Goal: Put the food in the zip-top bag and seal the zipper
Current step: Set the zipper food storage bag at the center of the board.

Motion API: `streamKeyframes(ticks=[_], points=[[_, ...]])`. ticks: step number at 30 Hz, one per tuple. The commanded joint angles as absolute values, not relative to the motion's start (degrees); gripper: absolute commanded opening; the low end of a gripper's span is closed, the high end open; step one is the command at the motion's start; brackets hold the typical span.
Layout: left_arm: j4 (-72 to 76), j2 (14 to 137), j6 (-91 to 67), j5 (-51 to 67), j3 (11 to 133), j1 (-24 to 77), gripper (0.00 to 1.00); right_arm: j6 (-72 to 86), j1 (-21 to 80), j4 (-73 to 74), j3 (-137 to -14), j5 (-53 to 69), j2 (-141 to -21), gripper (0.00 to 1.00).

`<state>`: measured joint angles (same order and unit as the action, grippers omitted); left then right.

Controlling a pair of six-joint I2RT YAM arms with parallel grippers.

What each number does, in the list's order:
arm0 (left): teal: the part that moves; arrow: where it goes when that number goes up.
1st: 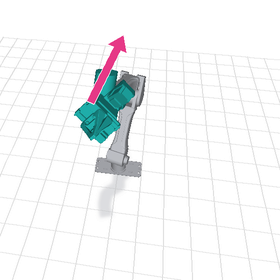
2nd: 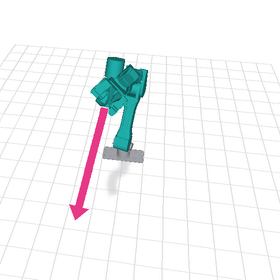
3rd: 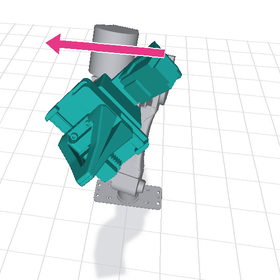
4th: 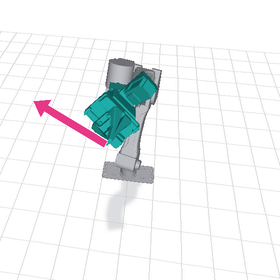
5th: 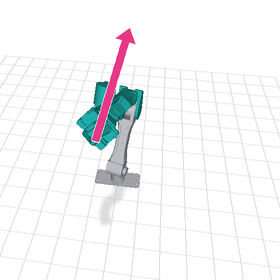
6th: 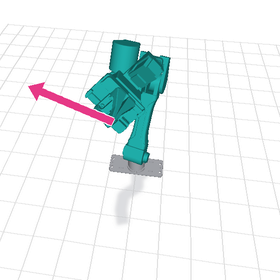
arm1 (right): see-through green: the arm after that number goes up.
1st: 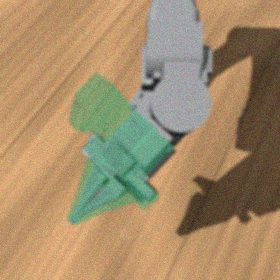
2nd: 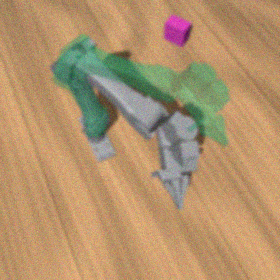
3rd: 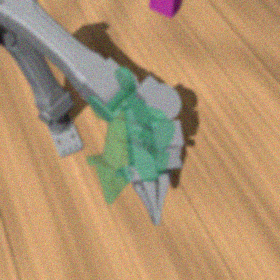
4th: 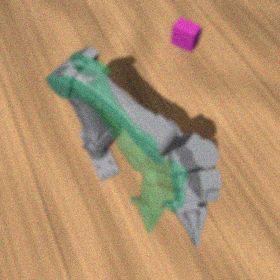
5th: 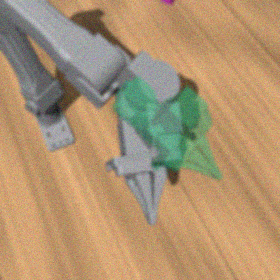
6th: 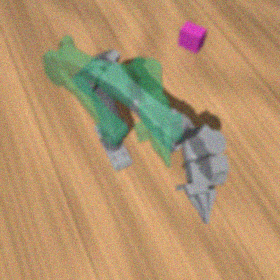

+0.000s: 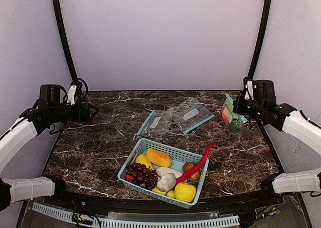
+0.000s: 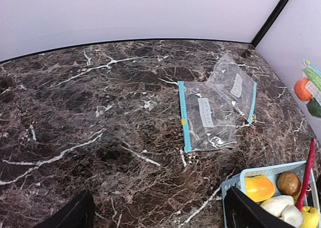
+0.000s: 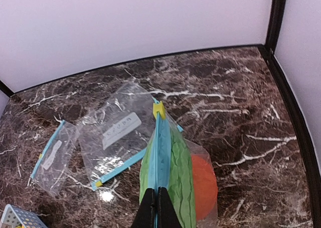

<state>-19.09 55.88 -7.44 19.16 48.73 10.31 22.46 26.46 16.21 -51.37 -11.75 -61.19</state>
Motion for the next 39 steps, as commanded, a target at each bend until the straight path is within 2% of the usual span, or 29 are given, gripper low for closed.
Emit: streamKeyframes(ticks=[1, 5, 8, 14, 18, 21, 28, 33, 37, 39], points=[[-17.5, 53.1, -5.7, 14.4, 45.2, 9.6, 0.9, 26.0, 17.1, 11.1, -44.6, 1.5, -59.2, 0.0], [-18.7, 52.1, -4.3, 11.9, 45.4, 9.6, 0.9, 27.6, 12.9, 2.3, -37.8, 13.6, -59.5, 0.0], [-19.1, 50.9, -4.4, 9.9, 44.9, 9.6, 0.9, 28.4, 12.3, -3.5, -34.0, 17.6, -60.6, 0.0], [-17.4, 49.3, -5.6, 10.5, 43.1, 9.6, 0.9, 28.3, 11.1, -9.1, -30.4, 21.0, -64.9, 0.0], [-18.4, 49.6, -4.9, 9.4, 43.6, 9.6, 0.9, 27.6, 10.8, -5.6, -30.9, 15.9, -67.3, 0.0], [-19.0, 49.6, -4.7, 8.5, 43.8, 9.6, 0.9, 26.4, 10.8, -3.2, -31.0, 12.4, -67.3, 0.18], [-19.5, 49.7, -4.5, 7.8, 43.9, 9.6, 0.9, 24.3, 10.8, 3.8, -32.6, 5.3, -66.1, 0.42], [-19.6, 49.9, -4.7, 7.5, 43.7, 9.6, 0.9, 22.6, 10.8, 7.4, -33.4, 2.1, -63.0, 0.74], [-21.8, 52.3, -5.4, 4.1, 44.8, 9.6, 0.92, 22.7, 10.7, 12.2, -35.6, -4.3, -61.5, 0.95], [-23.2, 53.8, -5.7, 2.4, 45.8, 9.5, 0.93, 22.2, 10.7, 14.4, -37.0, -6.4, -61.6, 0.98]])
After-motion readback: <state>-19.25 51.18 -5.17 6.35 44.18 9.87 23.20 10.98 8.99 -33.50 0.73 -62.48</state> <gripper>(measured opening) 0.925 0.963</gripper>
